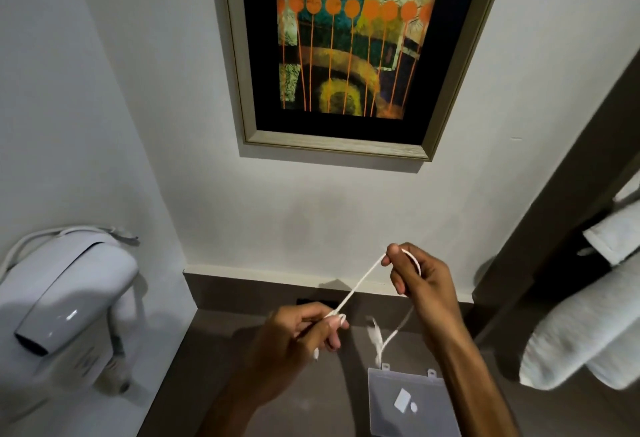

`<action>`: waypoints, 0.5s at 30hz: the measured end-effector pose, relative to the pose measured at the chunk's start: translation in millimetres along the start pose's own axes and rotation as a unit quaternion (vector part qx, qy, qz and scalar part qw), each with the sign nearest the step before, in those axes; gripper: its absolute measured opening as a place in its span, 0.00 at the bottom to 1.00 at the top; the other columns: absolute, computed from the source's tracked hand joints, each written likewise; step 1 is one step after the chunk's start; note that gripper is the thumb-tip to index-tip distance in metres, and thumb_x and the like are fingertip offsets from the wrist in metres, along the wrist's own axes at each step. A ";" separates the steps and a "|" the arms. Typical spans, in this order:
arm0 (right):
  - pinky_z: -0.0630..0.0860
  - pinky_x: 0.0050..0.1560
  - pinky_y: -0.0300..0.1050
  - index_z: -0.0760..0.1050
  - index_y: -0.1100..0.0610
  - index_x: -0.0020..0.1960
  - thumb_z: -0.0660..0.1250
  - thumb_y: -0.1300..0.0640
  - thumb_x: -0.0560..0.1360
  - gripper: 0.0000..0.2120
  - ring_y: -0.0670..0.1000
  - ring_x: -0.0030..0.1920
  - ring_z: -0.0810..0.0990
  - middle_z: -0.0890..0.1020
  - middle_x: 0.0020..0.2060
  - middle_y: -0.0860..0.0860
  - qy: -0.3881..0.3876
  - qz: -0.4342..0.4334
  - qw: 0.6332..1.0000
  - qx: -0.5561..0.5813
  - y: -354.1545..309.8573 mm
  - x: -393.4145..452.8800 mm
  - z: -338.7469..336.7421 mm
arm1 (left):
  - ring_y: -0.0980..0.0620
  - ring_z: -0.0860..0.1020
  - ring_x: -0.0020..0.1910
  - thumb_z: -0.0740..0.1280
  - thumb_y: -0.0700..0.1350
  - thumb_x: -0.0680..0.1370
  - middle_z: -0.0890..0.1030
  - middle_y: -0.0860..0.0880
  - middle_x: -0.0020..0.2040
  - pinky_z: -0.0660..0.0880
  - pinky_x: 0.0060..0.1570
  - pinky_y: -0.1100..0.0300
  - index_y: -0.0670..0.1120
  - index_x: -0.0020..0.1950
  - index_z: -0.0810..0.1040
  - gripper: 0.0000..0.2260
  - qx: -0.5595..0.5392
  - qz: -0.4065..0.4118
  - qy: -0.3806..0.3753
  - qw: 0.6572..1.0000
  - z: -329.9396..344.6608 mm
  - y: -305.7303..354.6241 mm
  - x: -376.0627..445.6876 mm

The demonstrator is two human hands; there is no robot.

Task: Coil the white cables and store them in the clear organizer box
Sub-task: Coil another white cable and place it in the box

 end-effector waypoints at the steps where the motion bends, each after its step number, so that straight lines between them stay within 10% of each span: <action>1: 0.65 0.31 0.27 0.83 0.55 0.44 0.68 0.39 0.81 0.20 0.44 0.27 0.65 0.69 0.23 0.45 -0.009 -0.007 1.000 -0.011 -4.3 2.7 -0.9 | 0.53 0.84 0.36 0.66 0.57 0.77 0.86 0.51 0.36 0.79 0.40 0.54 0.52 0.48 0.87 0.13 -0.004 0.000 0.006 1.000 -1.9 0.0 0.6; 5: 0.63 0.27 0.33 0.83 0.56 0.49 0.68 0.41 0.82 0.18 0.45 0.26 0.63 0.70 0.25 0.47 -0.020 0.004 1.000 -0.003 -1.6 6.3 2.8 | 0.60 0.83 0.39 0.67 0.57 0.77 0.86 0.50 0.36 0.76 0.44 0.72 0.44 0.49 0.87 0.17 -0.074 0.014 0.003 0.997 -10.5 11.6 -0.5; 11: 0.67 0.34 0.35 0.81 0.53 0.46 0.68 0.52 0.84 0.10 0.42 0.30 0.73 0.77 0.28 0.47 -0.027 0.002 0.998 -0.060 28.0 -33.5 47.8 | 0.46 0.83 0.60 0.62 0.40 0.80 0.86 0.41 0.57 0.78 0.60 0.62 0.44 0.68 0.80 0.17 -0.258 0.068 0.022 0.963 -22.8 33.3 -8.0; 15: 0.77 0.41 0.37 0.84 0.47 0.49 0.66 0.47 0.84 0.10 0.43 0.37 0.83 0.85 0.36 0.46 -0.138 -0.003 0.975 -0.177 33.6 -83.8 88.0 | 0.43 0.78 0.70 0.61 0.48 0.79 0.83 0.44 0.66 0.70 0.74 0.49 0.52 0.68 0.79 0.18 -0.301 0.060 0.081 0.948 -27.7 35.0 2.7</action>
Point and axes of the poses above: each hand's wrist, its own x-axis towards the middle knuckle, its own z-axis out of the palm, y = z × x, the point moved 4 cm from there along x, towards the middle knuckle
